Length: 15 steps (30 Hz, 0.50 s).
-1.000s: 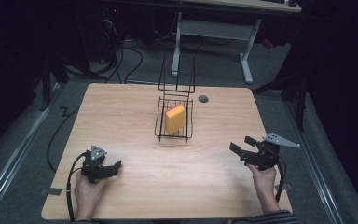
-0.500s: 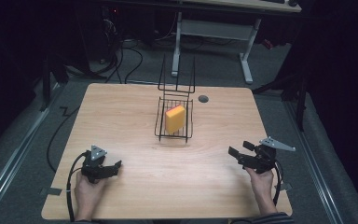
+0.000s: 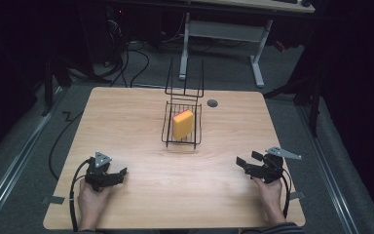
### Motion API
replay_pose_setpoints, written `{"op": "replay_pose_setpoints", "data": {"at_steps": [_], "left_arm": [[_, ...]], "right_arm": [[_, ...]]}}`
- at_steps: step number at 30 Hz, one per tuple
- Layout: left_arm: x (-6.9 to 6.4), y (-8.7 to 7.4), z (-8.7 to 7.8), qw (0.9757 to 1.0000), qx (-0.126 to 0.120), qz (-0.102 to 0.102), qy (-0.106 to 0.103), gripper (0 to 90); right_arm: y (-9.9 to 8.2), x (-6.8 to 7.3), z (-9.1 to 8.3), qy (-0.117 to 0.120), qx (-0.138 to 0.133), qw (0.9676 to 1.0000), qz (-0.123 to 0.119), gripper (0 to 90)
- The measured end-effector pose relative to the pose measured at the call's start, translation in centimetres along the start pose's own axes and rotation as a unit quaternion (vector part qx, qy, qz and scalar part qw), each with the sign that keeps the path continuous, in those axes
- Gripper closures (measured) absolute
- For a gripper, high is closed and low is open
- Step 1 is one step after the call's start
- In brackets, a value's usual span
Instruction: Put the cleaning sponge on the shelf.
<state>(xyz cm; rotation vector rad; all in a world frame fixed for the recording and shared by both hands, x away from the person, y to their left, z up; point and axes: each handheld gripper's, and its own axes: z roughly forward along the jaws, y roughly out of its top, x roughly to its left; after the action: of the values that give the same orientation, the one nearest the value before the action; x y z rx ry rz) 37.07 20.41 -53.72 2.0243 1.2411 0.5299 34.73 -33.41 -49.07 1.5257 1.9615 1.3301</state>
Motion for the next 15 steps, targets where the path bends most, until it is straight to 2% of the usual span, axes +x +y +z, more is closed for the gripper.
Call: {"op": "replay_pose_setpoints", "data": {"at_steps": [12, 15], "left_arm": [[0.0, 0.0, 0.0, 1.0, 0.0, 0.0, 0.0, 21.7], [0.0, 0.0, 0.0, 1.0, 0.0, 0.0, 0.0, 21.7]], "right_arm": [[-1.2, -0.5, 1.2, -0.021, 0.022, 0.9995, -0.002, 15.7], [-1.4, -0.5, 1.6, -0.031, 0.027, 0.9991, -0.011, 15.8]]}}
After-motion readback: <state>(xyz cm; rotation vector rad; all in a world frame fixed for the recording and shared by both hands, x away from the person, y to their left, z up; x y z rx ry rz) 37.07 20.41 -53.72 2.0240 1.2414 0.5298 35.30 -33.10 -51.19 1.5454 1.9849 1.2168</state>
